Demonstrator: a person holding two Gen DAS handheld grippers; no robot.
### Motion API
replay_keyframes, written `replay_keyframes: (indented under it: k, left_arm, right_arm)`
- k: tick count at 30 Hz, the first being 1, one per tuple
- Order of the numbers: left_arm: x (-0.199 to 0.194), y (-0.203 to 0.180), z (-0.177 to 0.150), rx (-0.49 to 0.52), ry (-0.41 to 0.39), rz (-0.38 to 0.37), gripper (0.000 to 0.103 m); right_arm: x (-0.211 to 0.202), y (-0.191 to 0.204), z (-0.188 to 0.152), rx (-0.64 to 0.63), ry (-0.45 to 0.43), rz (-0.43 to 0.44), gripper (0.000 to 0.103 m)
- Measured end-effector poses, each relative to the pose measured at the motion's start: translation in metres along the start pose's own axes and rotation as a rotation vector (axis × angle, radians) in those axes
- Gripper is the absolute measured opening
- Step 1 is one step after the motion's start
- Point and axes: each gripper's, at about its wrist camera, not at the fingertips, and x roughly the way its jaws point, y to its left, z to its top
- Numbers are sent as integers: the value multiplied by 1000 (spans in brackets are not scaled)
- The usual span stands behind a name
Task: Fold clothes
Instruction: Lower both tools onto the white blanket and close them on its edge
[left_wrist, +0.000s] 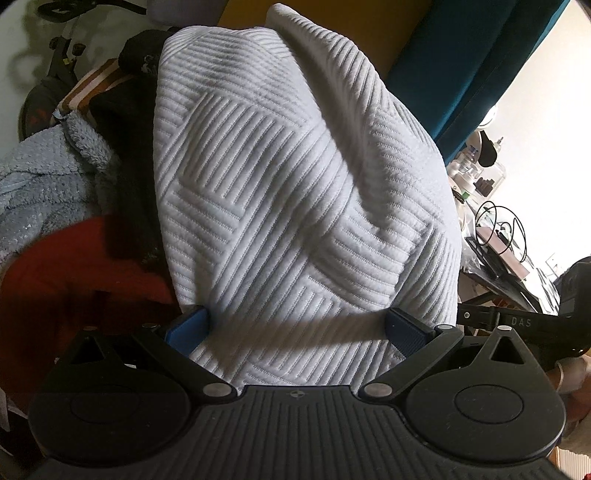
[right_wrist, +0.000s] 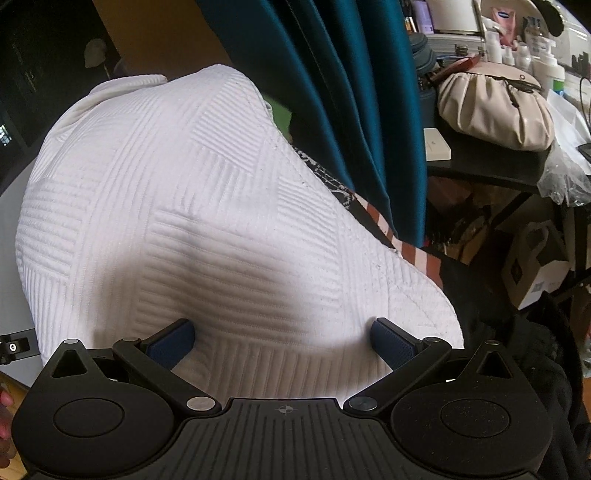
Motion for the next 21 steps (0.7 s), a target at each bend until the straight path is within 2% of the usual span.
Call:
replay_keyframes:
  k: [13, 17, 21]
  left_arm:
    - [0, 6, 0, 22, 1, -7, 103]
    - [-6, 4, 7, 67, 5, -5, 103]
    - [-21, 0, 12, 90, -23, 2, 93]
  right_arm:
    - [-1, -1, -1, 18, 7, -7, 102]
    - [-7, -5, 0, 25, 7, 13, 102]
    - [-21, -14, 6, 36, -53, 20, 101]
